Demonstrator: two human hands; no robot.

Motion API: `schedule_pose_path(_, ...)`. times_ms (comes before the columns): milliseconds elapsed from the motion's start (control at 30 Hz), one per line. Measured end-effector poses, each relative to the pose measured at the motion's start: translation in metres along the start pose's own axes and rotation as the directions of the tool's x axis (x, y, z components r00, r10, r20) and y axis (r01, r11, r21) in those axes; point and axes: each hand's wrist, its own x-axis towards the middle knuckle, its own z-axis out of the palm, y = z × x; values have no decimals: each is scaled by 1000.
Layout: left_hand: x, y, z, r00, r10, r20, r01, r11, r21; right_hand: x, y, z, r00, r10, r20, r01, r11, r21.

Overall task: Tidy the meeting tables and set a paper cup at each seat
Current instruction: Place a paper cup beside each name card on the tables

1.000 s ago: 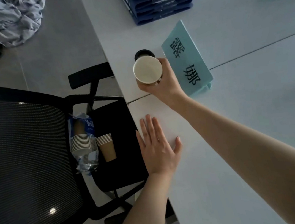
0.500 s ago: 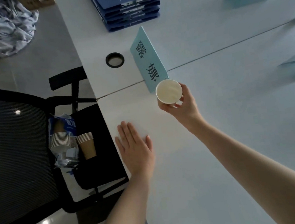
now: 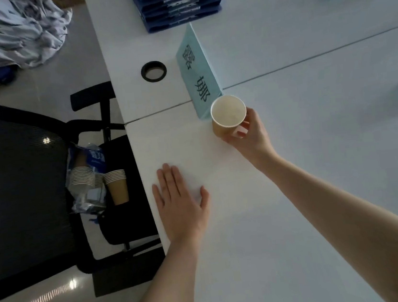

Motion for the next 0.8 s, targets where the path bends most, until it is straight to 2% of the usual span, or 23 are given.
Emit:
schedule_pose_path(100, -2, 1, 0, 1000, 1, 2, -1, 1000, -5, -10, 13, -9, 1000, -7, 25, 8, 1000, -28)
schedule_pose_path(233, -2, -2, 0, 1000, 22, -20, -23, 999, -46, -40, 30, -23, 1000, -1, -11, 0, 994, -106)
schedule_pose_path(367, -5, -3, 4, 997, 52, -51, -57, 993, -101, -90, 48, -44, 993, 4, -114, -26, 981, -191)
schedule_pose_path(500, -2, -8, 1, 996, 88, 5, -86, 989, -124, -148, 66, -70, 974, 66, -219, -111, 973, -204)
schedule_pose_path(567, -11, -3, -5, 995, 94, 29, -87, 978, -188, -181, 73, -84, 956, 88, -279, -149, 967, -205)
schedule_pose_path(633, -32, 7, -13, 982, 187, -16, -184, 943, -276, -213, 77, -98, 940, 121, -319, -188, 964, -189)
schedule_pose_path(733, -70, 21, -15, 924, 372, -88, -379, 864, -330, -256, 78, -123, 923, 165, -349, -236, 957, -171)
schedule_pose_path(800, -97, 33, -19, 914, 400, -74, -398, 843, -362, -278, 78, -142, 916, 166, -366, -239, 957, -166)
